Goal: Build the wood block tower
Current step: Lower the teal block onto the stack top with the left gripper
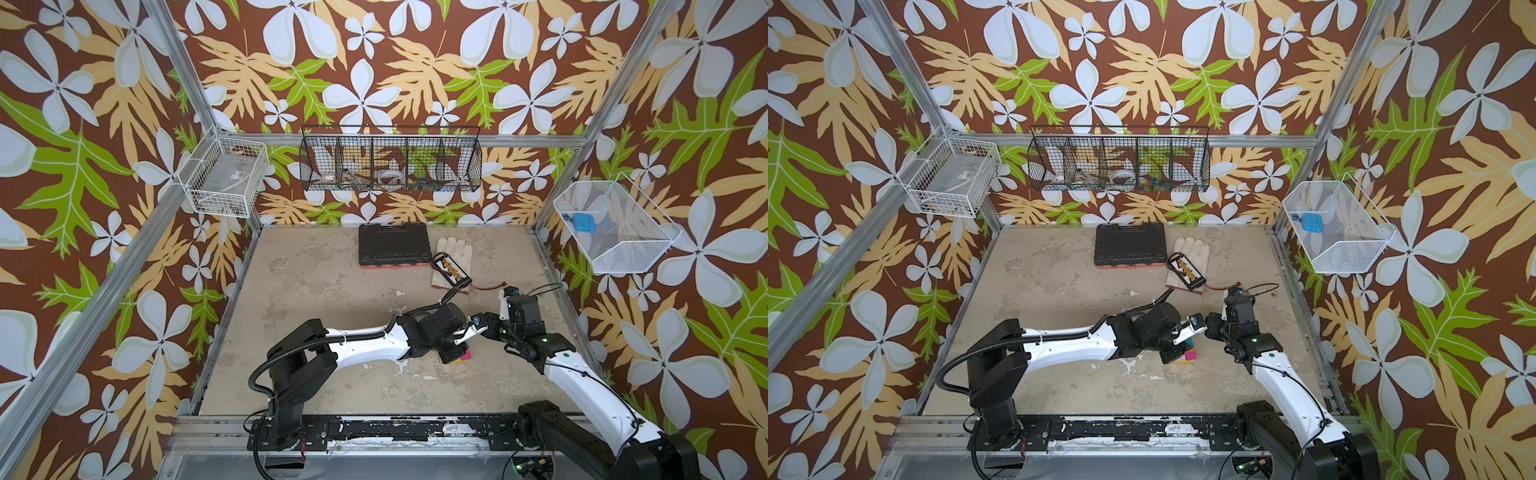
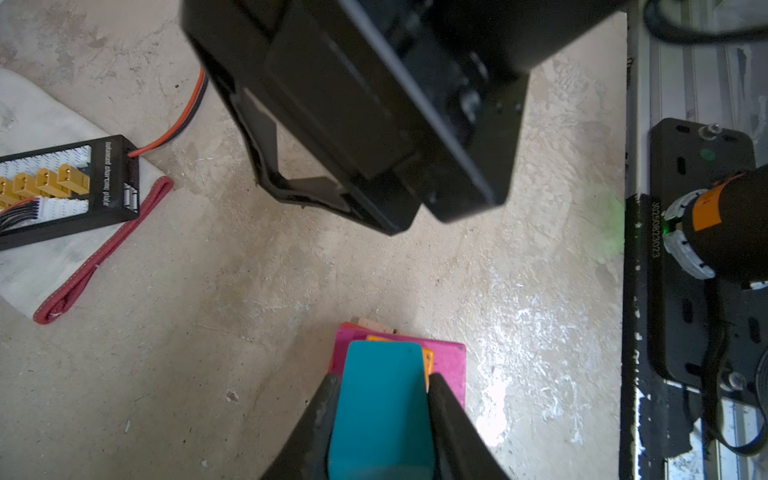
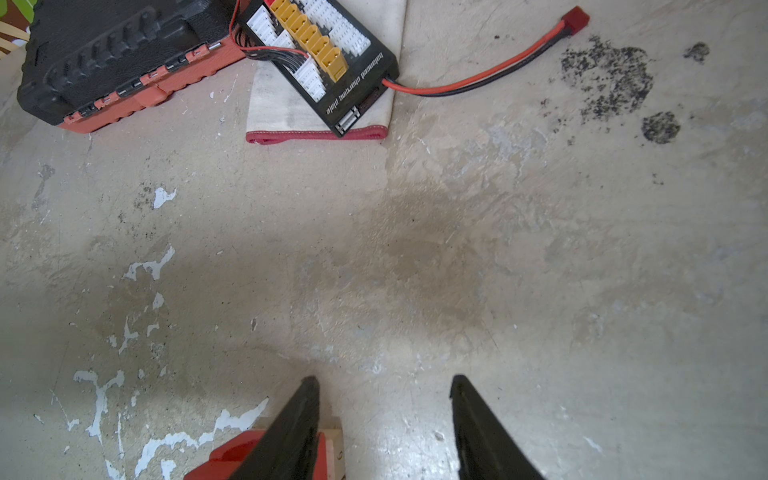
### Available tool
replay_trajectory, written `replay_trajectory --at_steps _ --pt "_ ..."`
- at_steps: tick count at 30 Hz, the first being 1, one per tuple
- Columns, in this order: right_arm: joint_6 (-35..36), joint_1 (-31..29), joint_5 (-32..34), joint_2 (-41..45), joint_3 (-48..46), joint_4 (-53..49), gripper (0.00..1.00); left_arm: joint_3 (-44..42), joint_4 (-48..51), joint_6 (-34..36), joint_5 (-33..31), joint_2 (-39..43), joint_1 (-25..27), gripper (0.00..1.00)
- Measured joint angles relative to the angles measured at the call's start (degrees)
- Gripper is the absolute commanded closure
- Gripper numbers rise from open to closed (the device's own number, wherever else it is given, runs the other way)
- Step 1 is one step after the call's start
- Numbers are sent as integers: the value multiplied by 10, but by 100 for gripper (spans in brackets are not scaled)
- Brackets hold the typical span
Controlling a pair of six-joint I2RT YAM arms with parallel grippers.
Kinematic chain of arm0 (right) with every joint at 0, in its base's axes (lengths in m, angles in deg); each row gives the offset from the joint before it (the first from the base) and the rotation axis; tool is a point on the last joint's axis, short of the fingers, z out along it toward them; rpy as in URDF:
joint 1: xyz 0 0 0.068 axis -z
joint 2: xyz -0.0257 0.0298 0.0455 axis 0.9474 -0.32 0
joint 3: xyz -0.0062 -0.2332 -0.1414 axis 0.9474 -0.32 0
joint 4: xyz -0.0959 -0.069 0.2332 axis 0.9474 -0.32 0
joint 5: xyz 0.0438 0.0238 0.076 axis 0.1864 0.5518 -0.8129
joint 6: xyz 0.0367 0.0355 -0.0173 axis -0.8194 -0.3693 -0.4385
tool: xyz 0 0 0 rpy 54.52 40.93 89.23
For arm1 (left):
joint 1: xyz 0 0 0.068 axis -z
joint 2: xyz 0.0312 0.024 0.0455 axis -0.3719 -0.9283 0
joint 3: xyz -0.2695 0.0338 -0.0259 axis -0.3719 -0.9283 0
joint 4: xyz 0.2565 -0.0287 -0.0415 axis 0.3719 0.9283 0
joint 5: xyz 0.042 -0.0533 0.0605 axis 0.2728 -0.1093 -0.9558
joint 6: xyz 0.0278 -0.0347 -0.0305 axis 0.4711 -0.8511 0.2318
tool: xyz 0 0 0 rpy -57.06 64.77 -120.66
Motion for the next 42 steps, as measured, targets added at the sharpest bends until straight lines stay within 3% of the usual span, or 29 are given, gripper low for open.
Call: replay_trajectory --at_steps 32,42 --pt "0 0 -8 0 0 0 49 -2 -1 0 27 12 0 64" --pt "0 0 -9 0 0 0 49 -18 -5 0 4 23 0 58"
